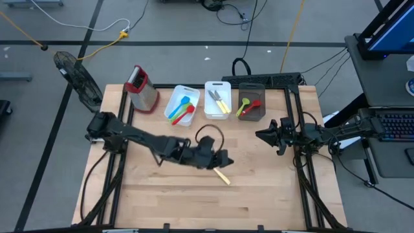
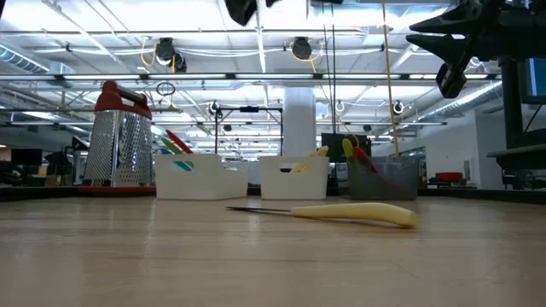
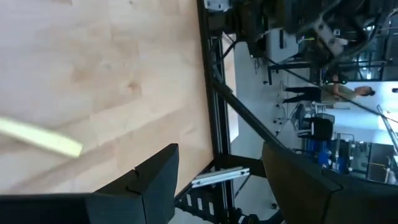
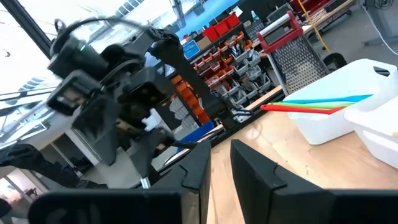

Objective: Pick & Place Kitchen Items
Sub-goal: Put the yellow knife into the right white bin

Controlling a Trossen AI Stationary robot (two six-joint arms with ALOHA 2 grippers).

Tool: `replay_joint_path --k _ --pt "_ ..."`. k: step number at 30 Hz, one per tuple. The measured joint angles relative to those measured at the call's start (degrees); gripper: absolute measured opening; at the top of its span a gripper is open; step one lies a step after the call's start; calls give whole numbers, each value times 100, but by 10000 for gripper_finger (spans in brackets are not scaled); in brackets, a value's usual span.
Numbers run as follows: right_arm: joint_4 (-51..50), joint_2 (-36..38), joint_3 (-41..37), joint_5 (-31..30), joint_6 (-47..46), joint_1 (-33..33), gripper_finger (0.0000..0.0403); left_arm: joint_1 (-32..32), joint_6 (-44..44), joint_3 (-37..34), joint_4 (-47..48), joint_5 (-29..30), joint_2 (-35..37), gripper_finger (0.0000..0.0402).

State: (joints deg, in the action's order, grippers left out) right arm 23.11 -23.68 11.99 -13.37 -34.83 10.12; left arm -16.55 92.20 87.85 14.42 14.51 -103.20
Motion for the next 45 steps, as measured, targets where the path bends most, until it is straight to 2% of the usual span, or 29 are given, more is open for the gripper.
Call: replay_joint_path --k 7,18,31,36,45 --pt "0 0 0 0 -30 1 55 -681 1036 0 260 1097 0 237" --pt "-2 0 0 11 -46 1 55 -1265 2940 0 542 2201 -18 237" --pt "-253 0 0 13 -31 1 55 -1209 4196 197 553 2058 -618 237" --pt "-395 -1 0 13 -31 1 55 -1105 4205 993 851 1560 -1168 237" --pt "-457 0 0 3 -28 1 55 -1074 4683 3169 3541 888 -2284 237"
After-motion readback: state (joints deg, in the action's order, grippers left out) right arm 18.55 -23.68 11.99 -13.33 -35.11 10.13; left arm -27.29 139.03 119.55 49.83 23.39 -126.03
